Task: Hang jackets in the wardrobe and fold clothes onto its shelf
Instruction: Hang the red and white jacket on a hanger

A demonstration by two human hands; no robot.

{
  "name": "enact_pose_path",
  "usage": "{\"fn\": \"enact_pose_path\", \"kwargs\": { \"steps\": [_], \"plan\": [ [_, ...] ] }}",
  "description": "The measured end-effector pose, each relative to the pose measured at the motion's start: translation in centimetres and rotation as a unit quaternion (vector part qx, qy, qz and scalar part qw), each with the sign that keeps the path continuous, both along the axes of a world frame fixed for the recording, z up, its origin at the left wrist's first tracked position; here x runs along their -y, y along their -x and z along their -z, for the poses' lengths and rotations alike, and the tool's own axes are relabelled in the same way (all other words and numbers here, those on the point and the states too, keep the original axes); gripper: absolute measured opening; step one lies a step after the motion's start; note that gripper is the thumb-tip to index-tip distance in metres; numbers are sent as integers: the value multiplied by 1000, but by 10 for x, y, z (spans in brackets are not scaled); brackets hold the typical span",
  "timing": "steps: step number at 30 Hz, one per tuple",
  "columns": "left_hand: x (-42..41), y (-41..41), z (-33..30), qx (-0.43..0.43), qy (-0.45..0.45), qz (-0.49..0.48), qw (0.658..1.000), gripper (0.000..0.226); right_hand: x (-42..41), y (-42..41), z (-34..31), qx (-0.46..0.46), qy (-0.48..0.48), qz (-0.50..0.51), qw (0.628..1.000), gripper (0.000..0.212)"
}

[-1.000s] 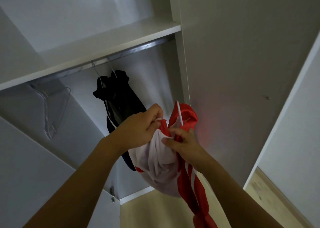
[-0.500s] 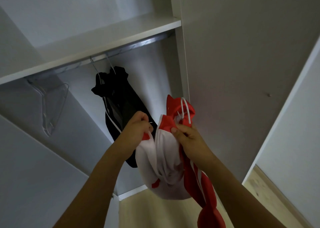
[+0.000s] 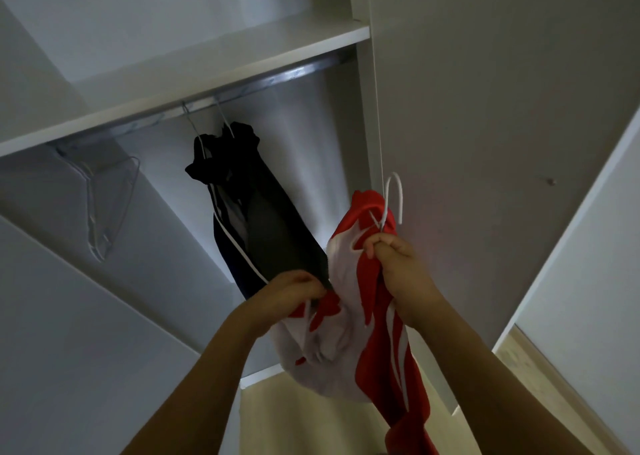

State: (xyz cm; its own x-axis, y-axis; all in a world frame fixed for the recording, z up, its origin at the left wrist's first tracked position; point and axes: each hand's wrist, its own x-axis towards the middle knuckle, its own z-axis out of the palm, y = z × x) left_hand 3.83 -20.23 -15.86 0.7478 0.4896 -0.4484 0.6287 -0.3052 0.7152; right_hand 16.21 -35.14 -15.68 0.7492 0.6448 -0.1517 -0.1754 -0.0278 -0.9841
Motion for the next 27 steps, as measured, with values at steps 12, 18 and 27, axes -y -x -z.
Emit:
{"fn": "enact_pose_path", "kwargs": {
  "steps": [12, 18, 27],
  "plan": [
    [1, -8, 81, -168, -216, 61, 960, 16, 2, -5, -7, -13, -12, 42, 999, 47],
    [2, 5, 26, 90, -390, 139, 906, 9, 9, -13, 4, 58, 9, 8, 998, 32],
    [8, 4, -59, 298, -352, 121, 879, 11, -10, 3, 7, 143, -17, -119, 982, 17]
  ]
}}
